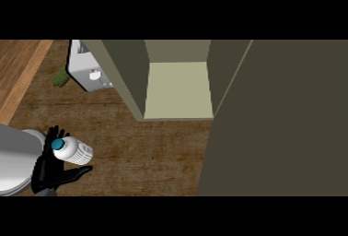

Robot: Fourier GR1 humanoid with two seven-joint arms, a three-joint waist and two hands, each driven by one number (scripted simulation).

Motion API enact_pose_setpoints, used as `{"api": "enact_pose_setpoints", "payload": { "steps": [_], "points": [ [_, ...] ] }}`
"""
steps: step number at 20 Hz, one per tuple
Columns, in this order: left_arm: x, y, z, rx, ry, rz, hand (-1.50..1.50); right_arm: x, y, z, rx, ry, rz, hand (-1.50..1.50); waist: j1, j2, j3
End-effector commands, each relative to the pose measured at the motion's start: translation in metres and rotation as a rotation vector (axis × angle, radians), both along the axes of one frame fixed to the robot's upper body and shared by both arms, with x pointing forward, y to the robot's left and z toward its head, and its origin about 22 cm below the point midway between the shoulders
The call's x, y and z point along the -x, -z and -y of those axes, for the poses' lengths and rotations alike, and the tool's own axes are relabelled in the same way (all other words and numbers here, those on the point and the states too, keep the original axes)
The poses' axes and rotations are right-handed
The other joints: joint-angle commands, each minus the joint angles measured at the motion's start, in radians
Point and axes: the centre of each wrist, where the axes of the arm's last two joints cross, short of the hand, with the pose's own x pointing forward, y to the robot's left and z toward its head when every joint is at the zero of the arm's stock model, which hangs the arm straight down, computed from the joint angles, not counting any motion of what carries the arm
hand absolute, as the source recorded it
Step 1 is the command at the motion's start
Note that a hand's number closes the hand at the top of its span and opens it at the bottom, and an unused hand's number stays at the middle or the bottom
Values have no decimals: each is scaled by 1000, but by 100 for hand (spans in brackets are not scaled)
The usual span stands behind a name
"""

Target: Pick up the bottled water, place it into the cabinet and close the cabinet

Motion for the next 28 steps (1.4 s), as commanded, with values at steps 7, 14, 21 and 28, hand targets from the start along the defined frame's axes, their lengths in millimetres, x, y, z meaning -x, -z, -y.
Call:
{"api": "enact_pose_setpoints", "payload": {
  "steps": [7,14,21,28],
  "points": [
    [-15,12,23,97,13,42,-150,28,-13,11,-34,47,73,-150,1,1,0],
    [-28,13,43,193,116,36,150,35,-6,13,-30,63,67,-150,-1,-1,0],
    [-37,4,42,-38,123,136,150,31,-10,26,-8,61,86,-150,3,-1,1],
    [-54,5,99,11,245,191,150,15,2,39,23,119,82,-150,8,-2,2]
  ]
}}
